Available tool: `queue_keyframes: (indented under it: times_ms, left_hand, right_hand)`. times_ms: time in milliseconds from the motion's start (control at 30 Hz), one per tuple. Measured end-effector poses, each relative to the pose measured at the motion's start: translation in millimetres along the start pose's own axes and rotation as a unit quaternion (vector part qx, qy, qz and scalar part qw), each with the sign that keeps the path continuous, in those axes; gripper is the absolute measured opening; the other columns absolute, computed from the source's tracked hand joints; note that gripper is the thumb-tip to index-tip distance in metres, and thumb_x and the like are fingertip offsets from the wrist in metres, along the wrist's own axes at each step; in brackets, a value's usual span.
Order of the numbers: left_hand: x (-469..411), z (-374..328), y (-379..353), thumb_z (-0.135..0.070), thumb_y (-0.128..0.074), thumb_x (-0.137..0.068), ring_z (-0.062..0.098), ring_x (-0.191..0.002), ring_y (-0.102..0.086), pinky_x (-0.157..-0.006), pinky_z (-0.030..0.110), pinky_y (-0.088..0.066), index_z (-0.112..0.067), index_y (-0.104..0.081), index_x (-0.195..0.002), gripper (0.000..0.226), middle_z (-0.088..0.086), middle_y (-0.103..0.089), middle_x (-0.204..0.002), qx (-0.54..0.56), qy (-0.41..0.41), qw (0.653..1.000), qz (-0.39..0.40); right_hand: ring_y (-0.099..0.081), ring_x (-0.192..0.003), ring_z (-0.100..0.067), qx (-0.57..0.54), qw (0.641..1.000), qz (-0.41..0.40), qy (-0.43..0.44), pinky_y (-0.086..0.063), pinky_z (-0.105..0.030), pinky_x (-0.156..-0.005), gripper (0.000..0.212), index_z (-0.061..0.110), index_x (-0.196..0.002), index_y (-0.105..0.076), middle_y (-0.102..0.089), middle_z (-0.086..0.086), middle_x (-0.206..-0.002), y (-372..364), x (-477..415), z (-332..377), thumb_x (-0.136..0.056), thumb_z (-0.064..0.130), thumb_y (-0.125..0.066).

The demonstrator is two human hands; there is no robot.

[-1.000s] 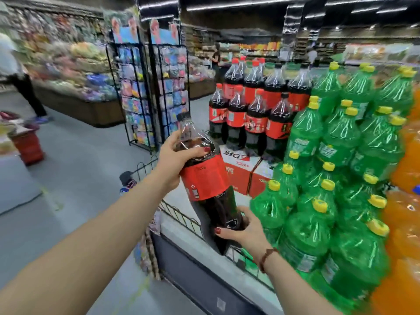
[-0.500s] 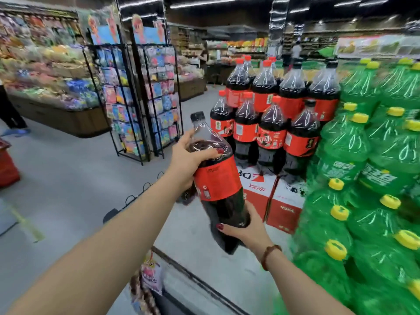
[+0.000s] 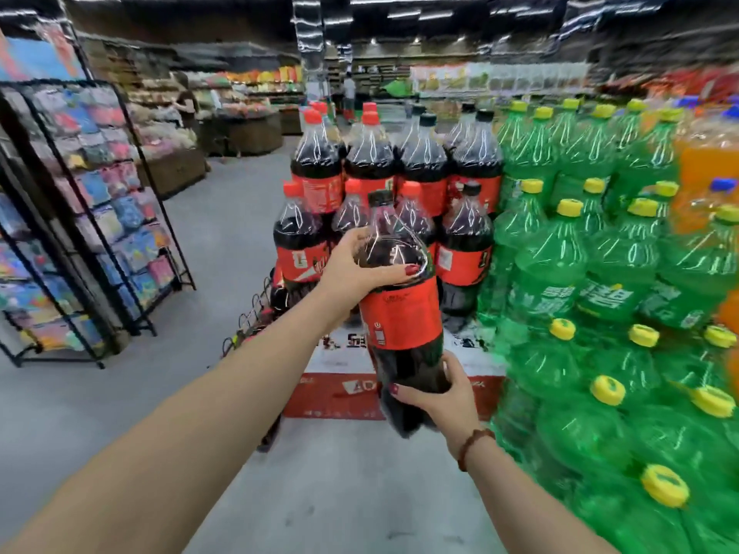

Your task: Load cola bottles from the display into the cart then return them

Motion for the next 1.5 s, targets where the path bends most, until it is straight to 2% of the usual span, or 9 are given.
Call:
queue_keyframes:
  times_ms: [200, 300, 500, 633, 767, 967, 1133, 1367, 1500]
  left_hand:
    - [-50.6, 12.8, -43.9, -0.042, -0.091, -0.040, 0.019, -0.118, -0.060, -0.101, 0.044, -0.049, -0.023, -0.054, -0.125, 0.095, 0.002, -0.062, -0.127, -0.003, -0.030, 0.999, 0.010]
    - [-75.8, 19.6, -65.8, -0.031, -0.094, -0.045, 0.008, -0.117, -0.057, -0.101, 0.033, -0.045, -0.033, -0.052, -0.117, 0.084, -0.002, -0.062, -0.126, -0.011, -0.053, 0.998, 0.026]
    - [-122.5, 33.7, -95.7, -0.017, -0.094, -0.046, 0.002, -0.112, -0.058, -0.098, 0.024, -0.045, -0.025, -0.050, -0.124, 0.090, -0.008, -0.063, -0.118, -0.032, -0.090, 0.994, 0.058]
    - [-130.1, 44.5, -107.1, -0.007, -0.094, -0.053, -0.020, -0.101, -0.054, -0.087, 0.003, -0.040, -0.035, -0.049, -0.113, 0.081, -0.018, -0.058, -0.114, -0.051, -0.118, 0.989, 0.073]
    - [-128.0, 58.4, -112.6, -0.027, -0.092, -0.047, 0.007, -0.116, -0.060, -0.100, 0.023, -0.045, -0.019, -0.054, -0.125, 0.087, 0.000, -0.063, -0.124, -0.058, -0.134, 0.984, 0.100]
    - [-118.4, 62.1, -120.9, -0.042, -0.086, -0.047, 0.010, -0.123, -0.051, -0.103, 0.022, -0.039, -0.041, -0.049, -0.121, 0.082, -0.012, -0.052, -0.124, -0.095, -0.168, 0.977, 0.090]
    - [-115.2, 66.3, -120.8, -0.051, -0.082, -0.044, 0.009, -0.126, -0.042, -0.108, 0.017, -0.034, -0.057, -0.043, -0.121, 0.087, 0.000, -0.045, -0.124, -0.111, -0.157, 0.979, 0.068]
    - [-115.3, 71.0, -116.0, -0.027, -0.093, -0.048, 0.000, -0.111, -0.058, -0.095, 0.023, -0.047, -0.023, -0.051, -0.124, 0.087, -0.009, -0.059, -0.122, -0.053, -0.104, 0.991, 0.066]
    - [-113.3, 77.1, -118.2, -0.035, -0.091, -0.051, 0.007, -0.119, -0.057, -0.102, 0.036, -0.048, -0.031, -0.051, -0.126, 0.084, -0.007, -0.059, -0.129, -0.049, -0.088, 0.993, 0.062]
  right_hand:
    - [-0.069, -0.084, -0.005, 0.031, 0.998, -0.054, 0.015, -0.053, -0.017, -0.068, 0.056, 0.017, -0.095, -0.061, -0.073, 0.008, -0.092, 39.0, -37.2, 7.3, -0.052, -0.005, -0.089]
    - [-0.065, -0.074, 0.002, 0.072, 0.995, -0.070, 0.028, -0.049, -0.012, -0.063, 0.050, 0.013, -0.089, -0.063, -0.072, 0.007, -0.084, 57.6, -63.1, 10.0, -0.050, -0.001, -0.091]
    - [-0.069, -0.082, -0.022, 0.069, 0.992, -0.104, 0.009, -0.058, -0.039, -0.070, 0.049, 0.010, -0.088, -0.063, -0.073, -0.002, -0.085, 73.4, -112.3, -5.4, -0.049, 0.003, -0.092]
    - [-0.068, -0.089, -0.017, 0.059, 0.993, -0.105, 0.003, -0.057, -0.035, -0.080, 0.055, 0.009, -0.095, -0.064, -0.073, 0.000, -0.091, 80.5, -129.8, -16.7, -0.049, 0.003, -0.092]
    - [-0.067, -0.094, -0.009, 0.058, 0.992, -0.115, 0.006, -0.054, -0.030, -0.082, 0.062, 0.021, -0.100, -0.065, -0.073, 0.007, -0.097, 80.7, -134.7, -29.6, -0.048, 0.002, -0.092]
    - [-0.065, -0.096, -0.011, 0.071, 0.990, -0.119, 0.010, -0.052, -0.025, -0.081, 0.067, 0.019, -0.104, -0.063, -0.071, 0.005, -0.100, 82.9, -138.2, -40.1, -0.047, 0.003, -0.093]
    - [-0.064, -0.094, -0.006, 0.063, 0.991, -0.117, 0.009, -0.050, -0.016, -0.076, 0.065, 0.022, -0.103, -0.063, -0.070, 0.009, -0.099, 82.2, -135.1, -37.5, -0.049, 0.001, -0.092]
    - [-0.062, -0.087, 0.005, 0.080, 0.990, -0.116, 0.005, -0.049, -0.018, -0.073, 0.060, 0.030, -0.093, -0.063, -0.070, 0.017, -0.090, 82.0, -132.2, -39.6, -0.048, 0.004, -0.092]
    - [-0.058, -0.091, 0.007, 0.093, 0.989, -0.114, 0.006, -0.046, -0.015, -0.075, 0.062, 0.034, -0.097, -0.058, -0.066, 0.020, -0.096, 80.0, -131.6, -40.0, -0.051, 0.009, -0.092]
Point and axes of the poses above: each hand's wrist, its own x-axis away from the middle knuckle, its own y-axis out of the back of the hand, z = x × y, the point moved 1 cm from there along -x, towards the middle knuckle
